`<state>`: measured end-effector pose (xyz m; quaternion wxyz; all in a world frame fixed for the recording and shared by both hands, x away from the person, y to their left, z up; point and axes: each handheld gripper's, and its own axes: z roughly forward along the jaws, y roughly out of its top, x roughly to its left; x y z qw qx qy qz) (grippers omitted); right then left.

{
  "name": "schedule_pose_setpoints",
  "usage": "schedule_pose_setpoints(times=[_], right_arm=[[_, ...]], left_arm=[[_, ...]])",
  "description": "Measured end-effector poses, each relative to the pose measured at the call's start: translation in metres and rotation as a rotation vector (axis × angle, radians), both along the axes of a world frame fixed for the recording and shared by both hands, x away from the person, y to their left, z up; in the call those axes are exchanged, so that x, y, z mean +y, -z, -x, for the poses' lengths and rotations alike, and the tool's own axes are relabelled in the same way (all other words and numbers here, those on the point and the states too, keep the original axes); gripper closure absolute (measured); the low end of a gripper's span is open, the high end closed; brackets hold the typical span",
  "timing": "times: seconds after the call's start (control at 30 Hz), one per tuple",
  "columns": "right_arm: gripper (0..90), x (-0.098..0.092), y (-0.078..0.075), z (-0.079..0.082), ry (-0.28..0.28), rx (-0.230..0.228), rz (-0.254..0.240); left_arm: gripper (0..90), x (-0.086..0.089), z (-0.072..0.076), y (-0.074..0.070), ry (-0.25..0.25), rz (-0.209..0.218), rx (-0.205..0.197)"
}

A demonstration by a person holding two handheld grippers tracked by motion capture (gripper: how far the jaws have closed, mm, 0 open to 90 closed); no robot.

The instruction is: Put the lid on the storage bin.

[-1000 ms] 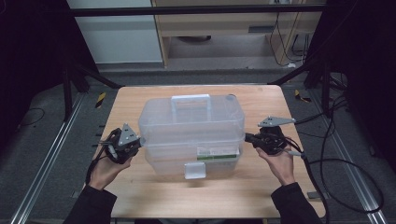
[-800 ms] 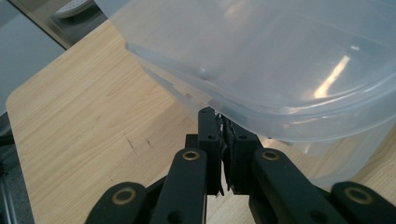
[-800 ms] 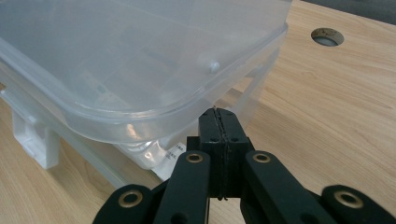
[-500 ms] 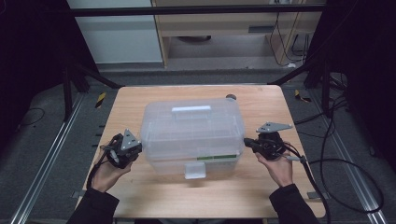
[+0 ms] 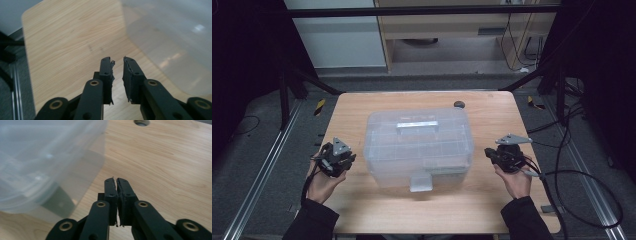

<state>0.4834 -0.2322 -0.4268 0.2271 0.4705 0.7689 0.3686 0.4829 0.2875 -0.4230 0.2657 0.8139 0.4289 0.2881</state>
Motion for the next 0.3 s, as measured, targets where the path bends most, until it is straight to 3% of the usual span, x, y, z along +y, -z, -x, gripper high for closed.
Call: schedule_pose_setpoints(times=[0.13, 0.3], right_arm=[[79.4, -0.012, 0.008, -0.004, 0.041, 0.001, 0.013], [64.1, -0.027, 0.019, -0.008, 0.112, -0.003, 0.014]], left_arm=[[63.2, 0.015, -0.007, 0.012, -0.057, 0.033, -0.011], [51.9, 0.023, -0.012, 0.026, -0.090, 0.011, -0.011]])
